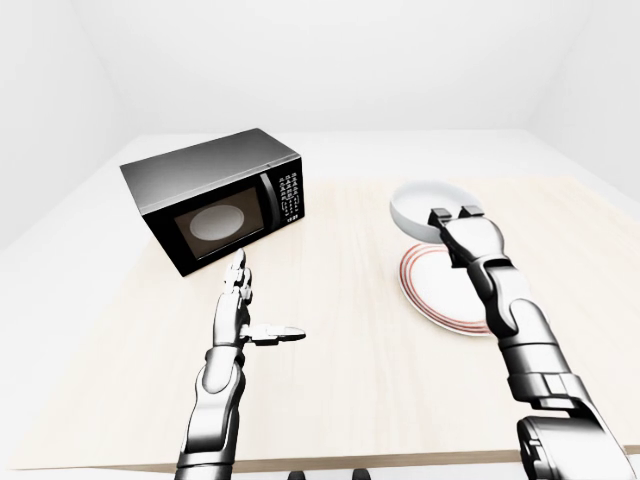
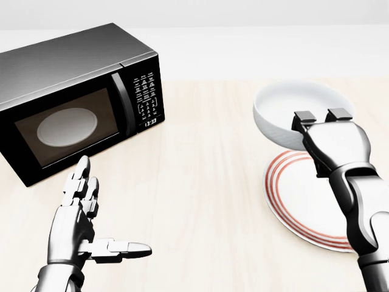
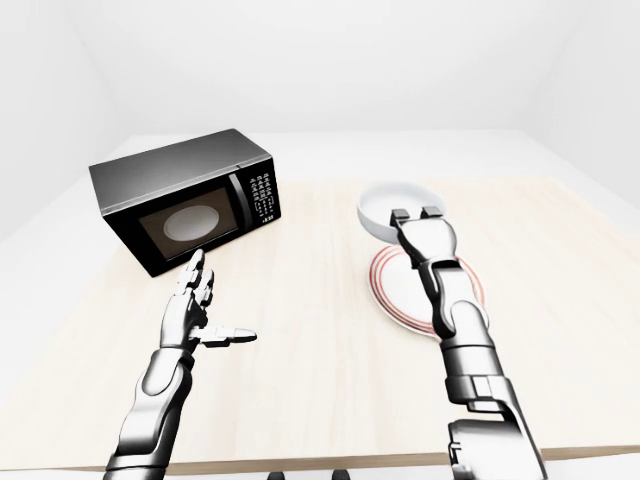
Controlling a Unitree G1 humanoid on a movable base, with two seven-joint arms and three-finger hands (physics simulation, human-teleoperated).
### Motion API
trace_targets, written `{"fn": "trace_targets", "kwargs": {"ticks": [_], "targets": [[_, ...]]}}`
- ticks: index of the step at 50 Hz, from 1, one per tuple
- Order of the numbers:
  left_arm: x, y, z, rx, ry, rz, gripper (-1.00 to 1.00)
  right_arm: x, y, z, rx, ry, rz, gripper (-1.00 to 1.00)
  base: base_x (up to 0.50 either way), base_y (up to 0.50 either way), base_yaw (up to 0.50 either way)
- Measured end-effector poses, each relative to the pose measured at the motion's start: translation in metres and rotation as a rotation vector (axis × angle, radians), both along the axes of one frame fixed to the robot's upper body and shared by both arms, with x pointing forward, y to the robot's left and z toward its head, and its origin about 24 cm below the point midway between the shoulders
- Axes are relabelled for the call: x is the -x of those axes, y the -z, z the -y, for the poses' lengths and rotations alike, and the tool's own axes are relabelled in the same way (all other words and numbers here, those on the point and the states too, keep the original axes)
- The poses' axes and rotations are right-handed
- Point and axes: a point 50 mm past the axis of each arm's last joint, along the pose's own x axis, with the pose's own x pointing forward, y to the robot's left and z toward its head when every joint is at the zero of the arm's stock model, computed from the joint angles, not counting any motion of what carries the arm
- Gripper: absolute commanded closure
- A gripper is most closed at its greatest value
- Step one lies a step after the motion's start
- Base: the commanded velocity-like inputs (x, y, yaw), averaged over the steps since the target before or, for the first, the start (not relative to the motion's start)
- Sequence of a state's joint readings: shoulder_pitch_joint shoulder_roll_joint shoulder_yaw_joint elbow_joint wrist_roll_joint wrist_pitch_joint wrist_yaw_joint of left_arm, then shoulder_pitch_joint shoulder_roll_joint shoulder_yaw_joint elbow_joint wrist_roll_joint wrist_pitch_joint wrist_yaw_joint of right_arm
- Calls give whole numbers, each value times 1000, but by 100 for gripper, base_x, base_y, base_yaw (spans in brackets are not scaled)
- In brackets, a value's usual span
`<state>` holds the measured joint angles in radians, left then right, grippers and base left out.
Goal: Pick up the white bowl and put it on the plate.
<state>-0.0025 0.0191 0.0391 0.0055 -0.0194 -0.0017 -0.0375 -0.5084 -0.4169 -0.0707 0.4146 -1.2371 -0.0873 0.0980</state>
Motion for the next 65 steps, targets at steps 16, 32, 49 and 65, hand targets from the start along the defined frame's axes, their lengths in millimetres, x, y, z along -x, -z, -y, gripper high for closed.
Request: {"fn": "trace_targets", "kwargs": {"ticks": [16, 32, 49, 65], "targets": [[0, 0, 0, 0, 0, 0, -100, 16, 9, 21, -1, 52, -15, 100, 0, 0, 0], [0, 0, 0, 0, 0, 0, -100, 25, 20, 30, 2, 80, -41, 100, 0, 0, 0], [0, 0, 0, 0, 0, 0, -100, 30, 27, 35, 6, 93, -65, 100, 0, 0, 0], [0, 0, 0, 0, 0, 0, -100, 35, 40, 37, 17, 104, -97, 100, 0, 0, 0]]}}
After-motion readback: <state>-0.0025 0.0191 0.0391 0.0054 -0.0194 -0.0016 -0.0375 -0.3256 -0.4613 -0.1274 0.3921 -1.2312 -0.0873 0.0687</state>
